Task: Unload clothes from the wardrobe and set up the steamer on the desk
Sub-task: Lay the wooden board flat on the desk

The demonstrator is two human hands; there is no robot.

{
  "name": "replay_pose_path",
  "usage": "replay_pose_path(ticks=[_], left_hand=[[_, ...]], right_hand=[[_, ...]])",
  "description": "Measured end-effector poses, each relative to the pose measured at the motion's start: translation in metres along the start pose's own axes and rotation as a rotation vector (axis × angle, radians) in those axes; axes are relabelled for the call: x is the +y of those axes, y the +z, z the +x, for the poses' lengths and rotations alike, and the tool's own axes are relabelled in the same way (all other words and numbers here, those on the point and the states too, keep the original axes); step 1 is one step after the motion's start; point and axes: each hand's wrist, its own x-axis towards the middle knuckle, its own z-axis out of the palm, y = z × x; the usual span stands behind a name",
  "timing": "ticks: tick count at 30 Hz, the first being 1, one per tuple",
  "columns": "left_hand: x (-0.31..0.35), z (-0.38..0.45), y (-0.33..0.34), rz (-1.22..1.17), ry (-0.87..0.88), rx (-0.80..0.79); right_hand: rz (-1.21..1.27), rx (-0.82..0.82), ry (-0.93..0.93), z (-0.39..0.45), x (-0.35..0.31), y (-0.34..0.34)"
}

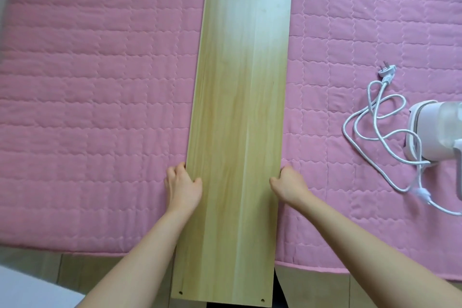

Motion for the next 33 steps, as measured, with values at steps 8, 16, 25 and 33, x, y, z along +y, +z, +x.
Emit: replay_pose_path(ticks=[8,16,25,33], left_hand=[[0.066,0.071,-0.021,-0.108,-0.001,-0.041],[0.07,0.076,-0.02,-0.163,-0.062,-0.091],[0.053,0.064,-0.02,-0.199,-0.076,-0.134],[0.03,0.014,-0.025,-0.29,-0.131,0.002]], right_hand=[[0.13,0.203,-0.081,0.053,-0.048,-0.051],[0.143,0.107,0.0,0.058,-0.057,-0.046],[0.101,0.052,0.049,0.044,-0.053,-0.029],[0.162,-0.113,0.05,0.002,-0.023,-0.01]])
